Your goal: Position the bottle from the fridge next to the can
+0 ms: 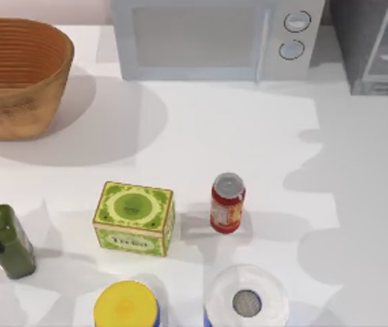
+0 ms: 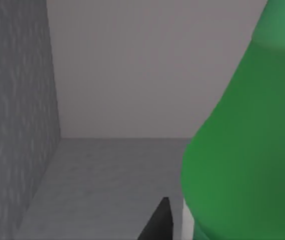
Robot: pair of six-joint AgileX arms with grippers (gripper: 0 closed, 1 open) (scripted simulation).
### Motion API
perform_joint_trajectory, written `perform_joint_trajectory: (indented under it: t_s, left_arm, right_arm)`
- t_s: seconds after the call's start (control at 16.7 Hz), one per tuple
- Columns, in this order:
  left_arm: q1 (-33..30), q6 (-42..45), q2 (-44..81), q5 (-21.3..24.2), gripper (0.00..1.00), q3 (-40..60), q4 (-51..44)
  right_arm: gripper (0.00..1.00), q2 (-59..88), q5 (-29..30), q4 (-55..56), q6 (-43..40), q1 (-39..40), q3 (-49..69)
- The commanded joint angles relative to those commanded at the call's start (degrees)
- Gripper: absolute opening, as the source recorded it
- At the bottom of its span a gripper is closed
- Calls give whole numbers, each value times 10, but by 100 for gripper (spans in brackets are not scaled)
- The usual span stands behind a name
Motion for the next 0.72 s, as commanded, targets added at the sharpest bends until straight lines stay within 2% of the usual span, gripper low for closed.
perform_joint_trajectory:
  t_s: [0.12,0.3,0.48,0.72]
  left_arm:
    - [0,0,0,0,100,0,0]
    - [0,0,0,0,100,0,0]
    - [0,0,0,0,100,0,0]
    - [0,0,0,0,100,0,0]
  right_arm:
    - [0,1,8,6,1,7,-3]
    - [0,9,63,37,6,63,-30]
    - [0,14,163,81,13,170,-80]
    - [0,9,331,141,22,352,-164]
